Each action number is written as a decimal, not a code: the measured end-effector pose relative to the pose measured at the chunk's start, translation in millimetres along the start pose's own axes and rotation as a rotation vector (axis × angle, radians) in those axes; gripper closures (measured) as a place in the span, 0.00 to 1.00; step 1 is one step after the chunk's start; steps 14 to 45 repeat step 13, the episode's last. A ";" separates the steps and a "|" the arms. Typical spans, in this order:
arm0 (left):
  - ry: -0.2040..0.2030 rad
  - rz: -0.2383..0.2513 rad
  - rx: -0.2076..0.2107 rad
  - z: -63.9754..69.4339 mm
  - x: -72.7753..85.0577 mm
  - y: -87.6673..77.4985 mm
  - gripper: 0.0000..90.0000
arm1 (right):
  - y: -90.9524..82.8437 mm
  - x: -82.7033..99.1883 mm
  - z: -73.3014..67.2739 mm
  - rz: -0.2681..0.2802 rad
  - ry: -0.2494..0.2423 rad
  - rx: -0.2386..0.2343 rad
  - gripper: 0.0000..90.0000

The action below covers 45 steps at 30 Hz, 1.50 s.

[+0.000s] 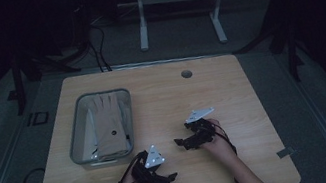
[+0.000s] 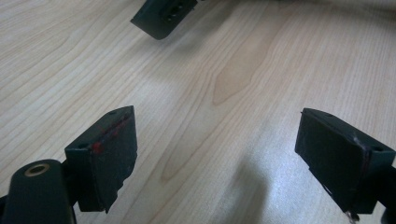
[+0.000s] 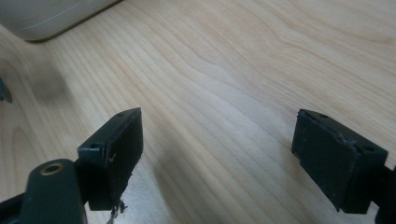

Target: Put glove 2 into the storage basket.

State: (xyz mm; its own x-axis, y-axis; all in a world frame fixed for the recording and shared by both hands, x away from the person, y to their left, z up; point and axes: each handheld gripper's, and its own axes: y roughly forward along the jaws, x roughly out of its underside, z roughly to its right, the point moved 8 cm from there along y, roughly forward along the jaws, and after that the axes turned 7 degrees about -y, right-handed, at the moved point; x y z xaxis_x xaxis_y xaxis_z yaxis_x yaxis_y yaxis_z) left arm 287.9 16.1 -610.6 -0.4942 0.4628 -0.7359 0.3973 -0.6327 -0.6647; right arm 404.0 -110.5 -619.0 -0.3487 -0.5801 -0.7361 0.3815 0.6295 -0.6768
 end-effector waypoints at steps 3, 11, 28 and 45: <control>-0.010 0.003 -0.007 -1.5 0.4 1.0 0.15 | -1.1 0.0 1.8 0.013 -0.009 0.012 0.19; -0.028 -0.006 -0.006 -4.4 2.5 1.6 0.15 | -3.7 1.9 4.0 0.025 -0.018 0.019 0.19; -0.024 -0.009 -0.004 -3.9 3.0 1.8 0.15 | -4.1 1.7 4.1 0.029 -0.017 0.020 0.19; -0.024 -0.009 -0.004 -3.9 3.0 1.8 0.15 | -4.1 1.7 4.1 0.029 -0.017 0.020 0.19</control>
